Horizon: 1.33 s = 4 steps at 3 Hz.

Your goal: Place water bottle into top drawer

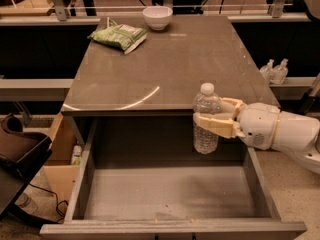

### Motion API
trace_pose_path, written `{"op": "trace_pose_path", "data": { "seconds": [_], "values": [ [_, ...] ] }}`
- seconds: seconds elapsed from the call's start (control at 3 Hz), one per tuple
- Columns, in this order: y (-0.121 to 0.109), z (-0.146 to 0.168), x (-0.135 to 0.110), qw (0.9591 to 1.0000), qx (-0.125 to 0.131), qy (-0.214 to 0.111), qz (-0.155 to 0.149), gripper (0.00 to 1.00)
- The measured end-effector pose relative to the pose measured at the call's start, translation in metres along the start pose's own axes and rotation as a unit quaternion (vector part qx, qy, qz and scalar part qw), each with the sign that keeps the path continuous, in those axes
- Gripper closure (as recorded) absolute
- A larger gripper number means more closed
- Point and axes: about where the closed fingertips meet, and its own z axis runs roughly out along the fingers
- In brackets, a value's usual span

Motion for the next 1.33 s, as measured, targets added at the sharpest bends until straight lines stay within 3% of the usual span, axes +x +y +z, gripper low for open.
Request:
{"op": "trace_pose_path", "data": {
  "seconds": [0.33, 0.67, 1.0, 1.33],
  "values": [
    [0.016, -0.008, 0.015, 0.9979, -0.062, -0.016, 0.014, 1.00],
    [0.025, 0.001, 0.024, 0.9973, -0.070, -0.016, 0.017, 1.00],
    [0.047, 0.017, 0.037, 0.9949, -0.097, -0.022, 0.017, 1.00],
    [0.064, 0.045, 0.050, 0.9900, -0.136, -0.038, 0.011, 1.00]
  ]
}}
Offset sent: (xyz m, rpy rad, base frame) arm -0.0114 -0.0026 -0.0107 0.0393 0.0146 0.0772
